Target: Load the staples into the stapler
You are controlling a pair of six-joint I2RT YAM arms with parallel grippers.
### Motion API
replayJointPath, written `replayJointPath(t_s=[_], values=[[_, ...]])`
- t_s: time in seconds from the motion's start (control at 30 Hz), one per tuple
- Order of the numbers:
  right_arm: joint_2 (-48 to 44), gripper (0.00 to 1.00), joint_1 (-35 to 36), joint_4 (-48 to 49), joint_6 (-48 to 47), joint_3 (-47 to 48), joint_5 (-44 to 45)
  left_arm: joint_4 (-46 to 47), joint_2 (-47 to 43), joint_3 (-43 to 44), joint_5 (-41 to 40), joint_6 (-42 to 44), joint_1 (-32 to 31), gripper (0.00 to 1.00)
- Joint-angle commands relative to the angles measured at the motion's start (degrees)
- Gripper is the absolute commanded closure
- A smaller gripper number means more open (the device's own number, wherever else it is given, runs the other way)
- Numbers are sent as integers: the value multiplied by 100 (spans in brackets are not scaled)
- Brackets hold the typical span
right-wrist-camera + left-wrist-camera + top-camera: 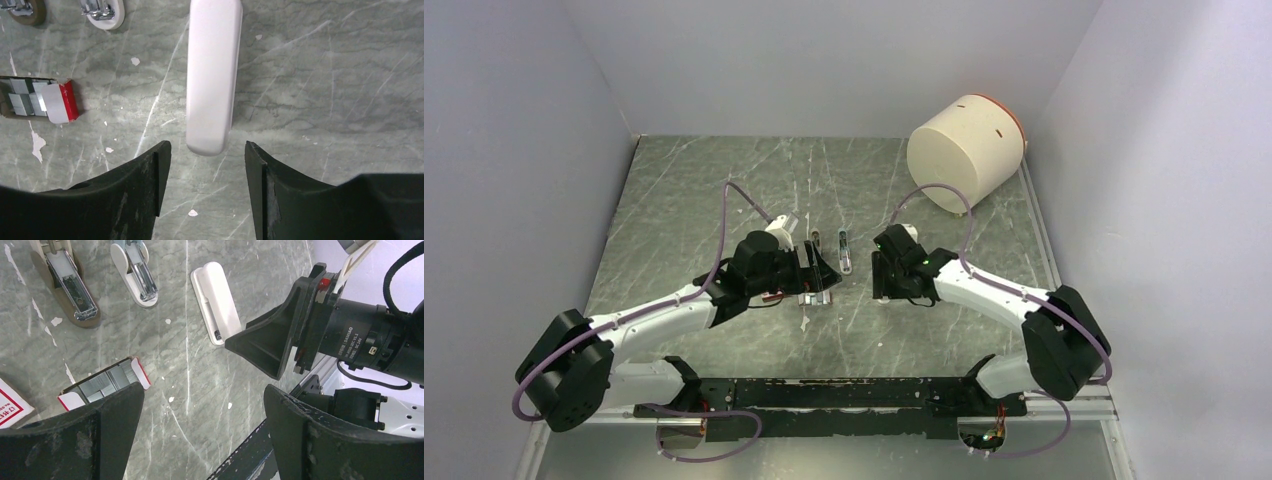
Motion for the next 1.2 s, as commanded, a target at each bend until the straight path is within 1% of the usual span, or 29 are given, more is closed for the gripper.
replayJointPath(t_s=[0.0, 0.07, 0.13, 0.2, 0.3, 0.33, 0.5, 0.53, 0.6, 0.67, 0.73, 0.8, 0.83, 0.9, 0.97, 1.03, 1.17], values=[[107, 42, 183, -40, 174, 110, 217, 139, -42, 14, 17, 57, -32, 7], [226, 46, 205, -34, 223, 160, 330, 400, -37, -95, 172, 113, -33, 8], [293, 52, 210, -20, 277, 191, 473, 779, -60, -294, 336, 120, -25, 10], [336, 55, 206, 23, 311, 208, 550, 953, -58, -374, 401, 148, -25, 11], [410, 59, 206, 59, 370, 246, 668, 981, -35, -396, 423, 196, -31, 11], [410, 62, 205, 115, 373, 239, 685, 1001, -31, -404, 431, 207, -30, 11], [260, 69, 196, 694, 257, 69, 382, 1029, 31, -390, 419, 224, -28, 14], [263, 70, 185, 758, 250, 58, 349, 1036, 61, -384, 419, 221, -32, 14], [276, 76, 172, 810, 270, 80, 338, 1070, 130, -379, 412, 176, -40, 15], [187, 79, 159, 859, 325, 79, 330, 1101, 204, -366, 392, 97, -28, 17], [-21, 80, 130, 991, 444, -6, 246, 1054, 306, -260, 357, -112, -33, 19], [-280, 81, 63, 1188, 660, -164, 89, 660, 462, -8, 226, -510, -41, 21], [-425, 82, 27, 1293, 788, -266, 4, 596, 543, 87, 238, -672, -62, 24], [-735, 82, -27, 1543, 1114, -567, -193, 684, 691, 221, 156, -827, -191, 28], [-1020, 82, -78, 1763, 1434, -816, -326, 482, 904, 448, -152, -817, -373, 31], [-1335, 82, -128, 1905, 1735, -1018, -423, 343, 1189, 690, -247, -782, -482, 35], [-1806, 83, -227, 2215, 2197, -1348, -730, 846, 1640, 848, -206, -731, -662, 45]])
